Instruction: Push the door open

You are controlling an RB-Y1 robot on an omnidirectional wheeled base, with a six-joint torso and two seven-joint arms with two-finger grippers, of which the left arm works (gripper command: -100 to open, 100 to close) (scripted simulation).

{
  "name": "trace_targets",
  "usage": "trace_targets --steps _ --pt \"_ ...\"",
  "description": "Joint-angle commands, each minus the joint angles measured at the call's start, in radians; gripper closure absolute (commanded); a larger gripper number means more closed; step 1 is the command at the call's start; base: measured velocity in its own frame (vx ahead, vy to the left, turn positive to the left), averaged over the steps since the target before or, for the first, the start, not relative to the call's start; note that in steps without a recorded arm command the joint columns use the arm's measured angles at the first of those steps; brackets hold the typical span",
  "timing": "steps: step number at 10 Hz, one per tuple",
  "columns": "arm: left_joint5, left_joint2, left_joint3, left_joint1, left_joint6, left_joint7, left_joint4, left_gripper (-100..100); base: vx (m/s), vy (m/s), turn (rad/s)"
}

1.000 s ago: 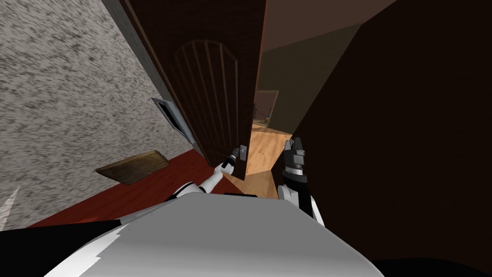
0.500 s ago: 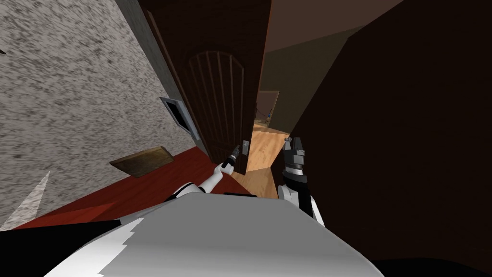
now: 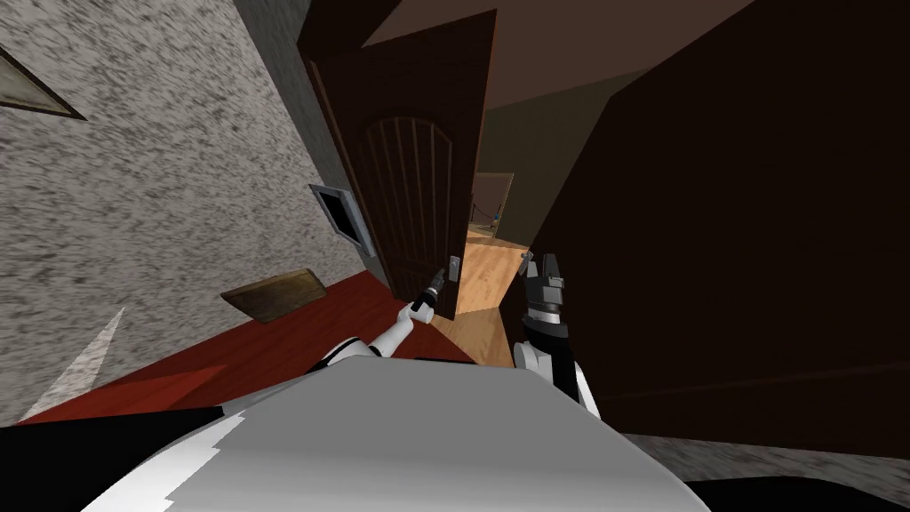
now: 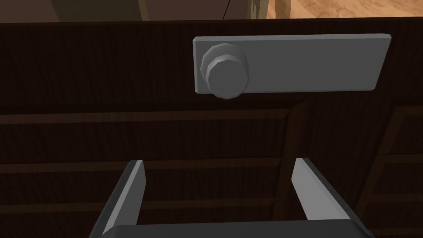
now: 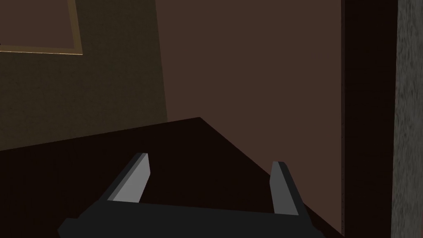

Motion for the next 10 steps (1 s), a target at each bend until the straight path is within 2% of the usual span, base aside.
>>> trace_targets --steps 1,4,6,8,9,10 --pt "0.0 0.007 0.003 -0.001 -0.001 -0.001 -0.001 -100 0.154 -0.076 -0.018" --pt "0.0 0.012 0.008 -0.002 -0.006 -0.003 0.003 -100 0.18 -0.051 -0.017" --pt "0.0 0.008 0.013 -0.002 -0.011 -0.005 0.006 -100 0.185 -0.092 -0.021" --pt "0.0 -0.004 0.017 -0.003 -0.015 -0.006 0.009 -100 0.186 -0.082 -0.026" --pt "0.0 0.001 0.015 0.0 -0.011 -0.006 0.002 -100 0.075 -0.03 0.0" --pt "0.0 0.001 0.015 0.0 -0.011 -0.006 0.002 100 -0.01 0.001 0.004"
